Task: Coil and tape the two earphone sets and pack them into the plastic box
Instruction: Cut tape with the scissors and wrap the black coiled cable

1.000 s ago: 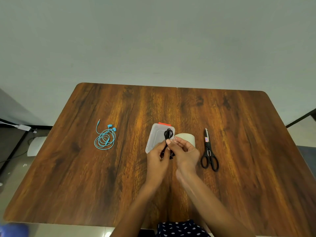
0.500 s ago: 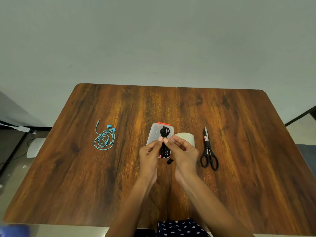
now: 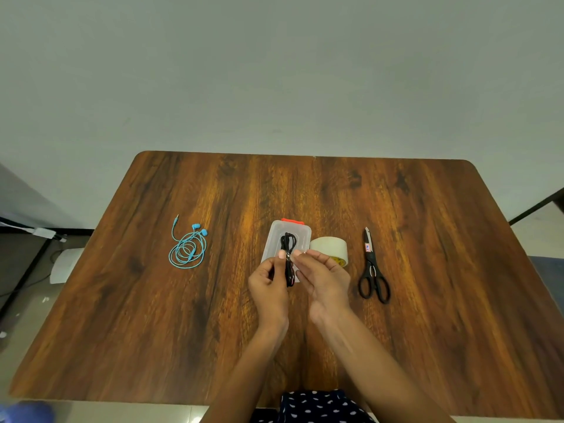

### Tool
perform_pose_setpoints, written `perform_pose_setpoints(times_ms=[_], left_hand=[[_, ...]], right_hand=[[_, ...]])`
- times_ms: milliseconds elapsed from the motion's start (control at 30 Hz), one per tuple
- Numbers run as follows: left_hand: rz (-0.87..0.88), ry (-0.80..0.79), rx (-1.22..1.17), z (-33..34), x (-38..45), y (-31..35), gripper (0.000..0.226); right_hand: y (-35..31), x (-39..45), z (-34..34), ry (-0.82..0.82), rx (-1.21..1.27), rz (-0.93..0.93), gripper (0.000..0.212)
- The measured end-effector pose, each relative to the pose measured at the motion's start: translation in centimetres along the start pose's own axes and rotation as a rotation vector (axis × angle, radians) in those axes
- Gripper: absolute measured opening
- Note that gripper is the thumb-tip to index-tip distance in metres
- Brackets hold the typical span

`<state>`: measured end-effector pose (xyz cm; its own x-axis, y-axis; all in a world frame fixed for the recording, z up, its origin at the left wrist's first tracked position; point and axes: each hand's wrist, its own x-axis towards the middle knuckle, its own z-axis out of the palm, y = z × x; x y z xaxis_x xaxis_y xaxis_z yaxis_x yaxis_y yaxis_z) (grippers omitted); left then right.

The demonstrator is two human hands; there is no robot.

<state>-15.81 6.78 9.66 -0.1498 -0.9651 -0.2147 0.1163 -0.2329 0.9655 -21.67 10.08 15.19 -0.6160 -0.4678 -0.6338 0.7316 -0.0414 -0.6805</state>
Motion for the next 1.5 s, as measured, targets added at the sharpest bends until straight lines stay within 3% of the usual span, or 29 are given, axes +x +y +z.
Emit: perform_pose_setpoints(times_ms=[667, 933, 1167, 1500], left_hand=[[-0.016, 0.066, 0.011, 0.8, -1.3, -0.3, 0.034], [-0.010, 0.094, 0.035, 0.8, -1.2, 0.0, 0.035], [-0.048, 0.021, -0.023, 0.6, -1.0, 0.3, 0.031], [0.048, -0.096, 0.091, -0.7, -0.5, -0.2, 0.034]], right_hand=[[0.0, 0.4, -0.5, 0.054, -0.090, -0.061, 0.020], [0.5, 1.0, -0.8, 0.097, -0.164, -0.187, 0.024], [0.5, 1.4, -1.3, 0.016, -0.078, -0.085, 0.025], [-0.8, 2.8, -2.4, -0.183, -0.113, 0.226, 0.042]])
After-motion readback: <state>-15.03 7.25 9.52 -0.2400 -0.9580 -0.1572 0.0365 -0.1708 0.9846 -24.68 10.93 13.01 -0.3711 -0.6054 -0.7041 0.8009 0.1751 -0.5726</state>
